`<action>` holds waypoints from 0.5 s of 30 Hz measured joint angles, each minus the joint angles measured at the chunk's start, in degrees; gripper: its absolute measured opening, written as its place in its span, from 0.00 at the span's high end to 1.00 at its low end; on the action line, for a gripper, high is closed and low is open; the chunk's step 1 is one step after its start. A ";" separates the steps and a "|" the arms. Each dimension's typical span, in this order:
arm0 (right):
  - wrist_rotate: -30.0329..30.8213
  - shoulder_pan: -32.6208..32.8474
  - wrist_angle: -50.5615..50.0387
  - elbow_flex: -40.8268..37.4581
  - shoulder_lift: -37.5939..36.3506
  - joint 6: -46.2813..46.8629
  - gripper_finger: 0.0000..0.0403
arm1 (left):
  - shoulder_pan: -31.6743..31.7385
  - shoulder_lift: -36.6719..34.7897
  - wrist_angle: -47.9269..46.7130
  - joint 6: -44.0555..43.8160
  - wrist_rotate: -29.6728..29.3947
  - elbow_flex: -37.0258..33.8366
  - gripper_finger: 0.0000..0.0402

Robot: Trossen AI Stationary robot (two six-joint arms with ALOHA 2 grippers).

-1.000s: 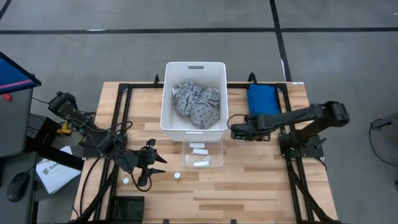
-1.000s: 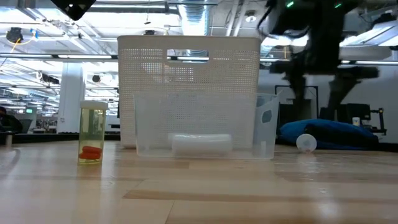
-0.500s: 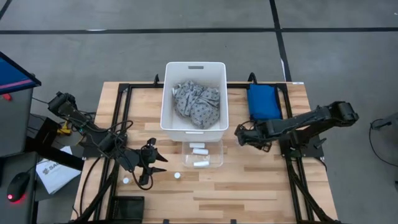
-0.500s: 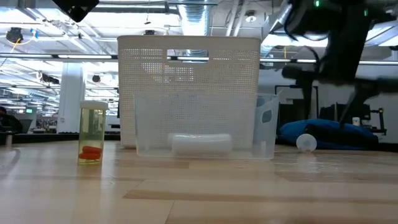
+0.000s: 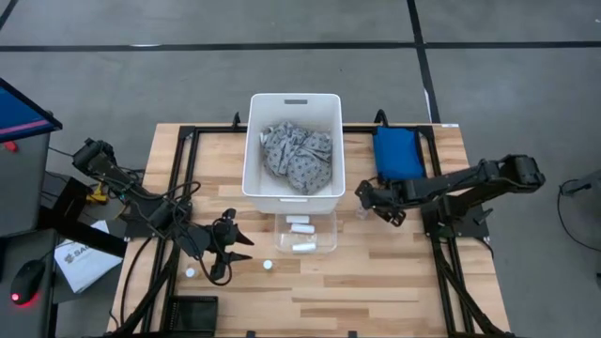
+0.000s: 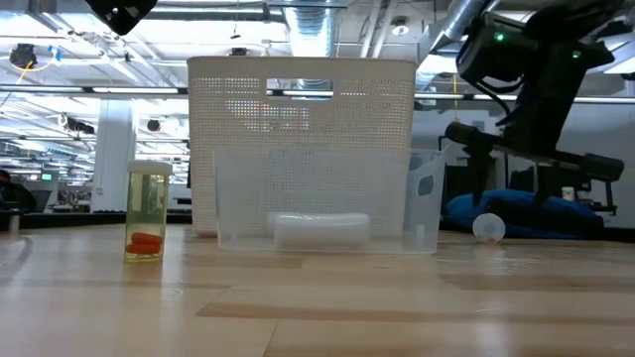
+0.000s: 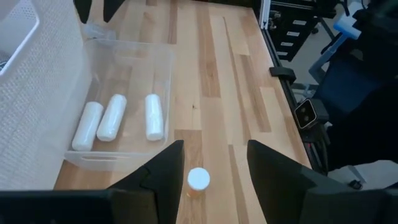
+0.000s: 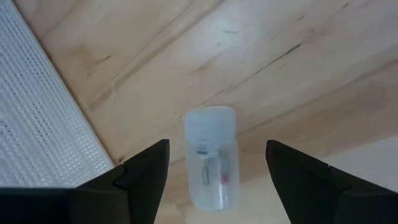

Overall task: Pick & Place Medicine items
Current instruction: Put the transparent pill bottle into the black bin

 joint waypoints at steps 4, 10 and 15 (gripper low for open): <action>-1.82 -2.29 0.64 0.00 0.00 -3.70 0.35 | 0.00 0.00 0.17 -0.02 0.00 0.00 0.58; -5.42 -4.13 1.99 0.05 1.02 -8.89 0.35 | 0.06 0.00 0.20 -0.02 -0.02 0.00 0.58; -5.55 -4.23 2.29 0.11 2.74 -9.31 0.35 | 0.82 0.00 0.20 -0.20 -0.02 0.00 0.58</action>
